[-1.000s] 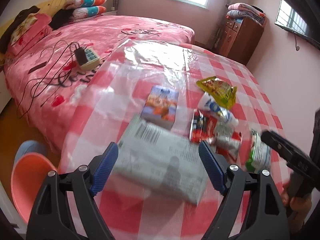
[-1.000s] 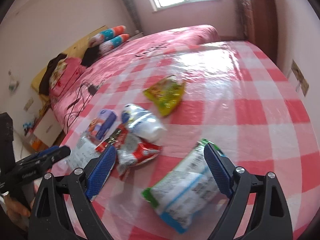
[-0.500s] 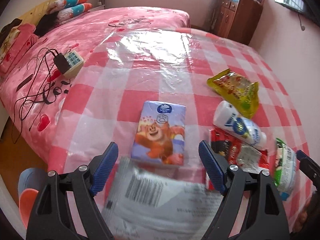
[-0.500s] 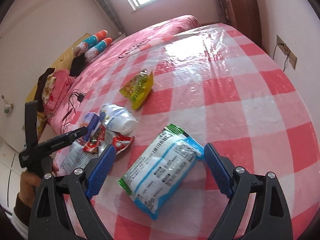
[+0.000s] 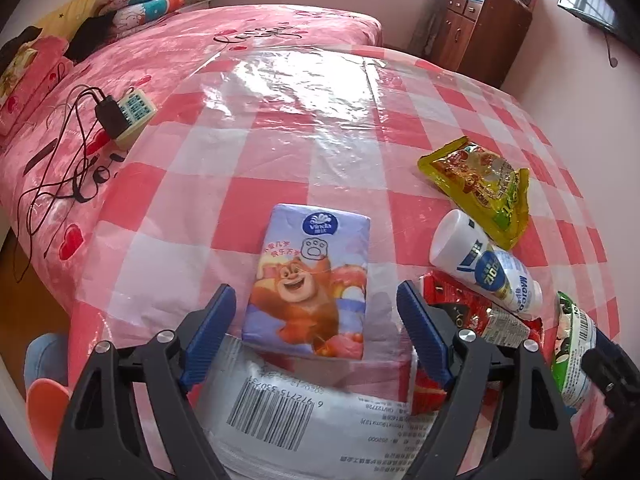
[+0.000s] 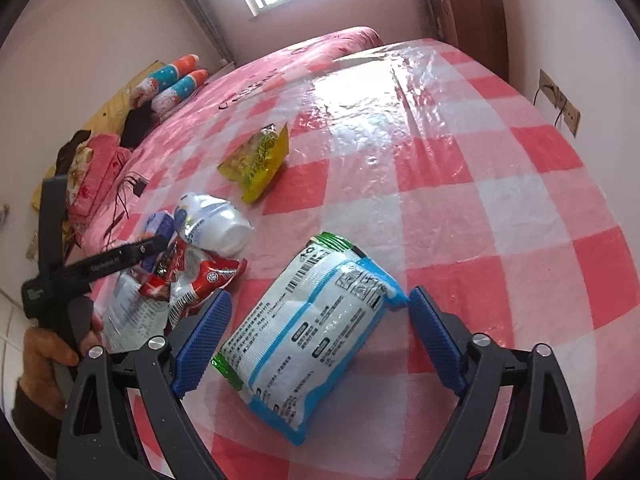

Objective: Collect trash
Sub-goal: 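Reach left gripper to blue tissue pack while right reaches blue-green snack bag, then grasp the snack bag with right gripper while left grasps the tissue pack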

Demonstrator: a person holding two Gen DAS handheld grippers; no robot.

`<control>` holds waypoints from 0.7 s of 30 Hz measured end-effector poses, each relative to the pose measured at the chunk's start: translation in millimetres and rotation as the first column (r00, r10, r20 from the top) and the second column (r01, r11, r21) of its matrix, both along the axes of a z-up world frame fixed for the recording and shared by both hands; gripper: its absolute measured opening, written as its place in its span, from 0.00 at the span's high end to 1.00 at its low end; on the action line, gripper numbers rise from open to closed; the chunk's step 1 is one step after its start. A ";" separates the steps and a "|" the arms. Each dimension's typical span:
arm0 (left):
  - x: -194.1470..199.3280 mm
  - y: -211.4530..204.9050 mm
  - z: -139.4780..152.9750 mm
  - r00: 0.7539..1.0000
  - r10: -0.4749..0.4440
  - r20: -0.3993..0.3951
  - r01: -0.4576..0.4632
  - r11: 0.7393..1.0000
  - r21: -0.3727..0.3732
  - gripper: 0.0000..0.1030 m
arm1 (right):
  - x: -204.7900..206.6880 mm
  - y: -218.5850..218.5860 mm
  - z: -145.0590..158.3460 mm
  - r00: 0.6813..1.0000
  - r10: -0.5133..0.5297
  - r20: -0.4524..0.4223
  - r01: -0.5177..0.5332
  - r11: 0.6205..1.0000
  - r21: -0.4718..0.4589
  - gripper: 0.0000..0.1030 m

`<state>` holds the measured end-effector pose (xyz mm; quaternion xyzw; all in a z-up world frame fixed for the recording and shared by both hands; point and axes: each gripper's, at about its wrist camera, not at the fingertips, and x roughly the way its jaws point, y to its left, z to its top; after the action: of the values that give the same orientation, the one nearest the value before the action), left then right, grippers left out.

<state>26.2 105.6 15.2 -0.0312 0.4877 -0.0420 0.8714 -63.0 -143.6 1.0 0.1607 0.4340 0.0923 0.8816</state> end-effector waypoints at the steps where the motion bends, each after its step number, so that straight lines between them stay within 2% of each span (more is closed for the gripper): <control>1: -1.0 -1.7 -0.1 1.000 -0.003 0.000 0.003 1.000 -0.002 0.24 | 0.0 2.9 -0.4 1.000 0.007 0.003 -0.007 1.000 -0.006 0.13; 6: -6.9 -16.1 -0.5 1.000 -0.031 -0.003 0.031 1.000 -0.006 0.33 | 4.8 9.3 -1.6 0.999 0.027 0.019 -0.027 0.999 -0.037 0.13; 8: -10.9 -23.0 0.2 0.999 -0.049 -0.002 0.049 0.999 -0.023 0.33 | 9.6 8.9 -2.1 0.999 0.036 0.021 -0.035 0.999 -0.042 0.13; 14: -18.9 -47.8 2.7 0.994 -0.108 -0.009 0.108 0.994 -0.010 0.33 | 29.0 14.8 -3.5 0.997 0.079 0.021 -0.076 0.989 -0.129 0.13; 21: -8.3 -25.8 8.1 0.999 0.020 -0.034 -0.024 0.992 -0.124 0.30 | 33.8 20.8 -5.5 0.993 0.117 0.020 -0.111 0.976 -0.187 0.14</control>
<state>17.9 79.9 23.3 -0.0914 0.4981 -0.0622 0.8600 -29.2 -122.8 -4.5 0.0512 0.4358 0.1042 0.8925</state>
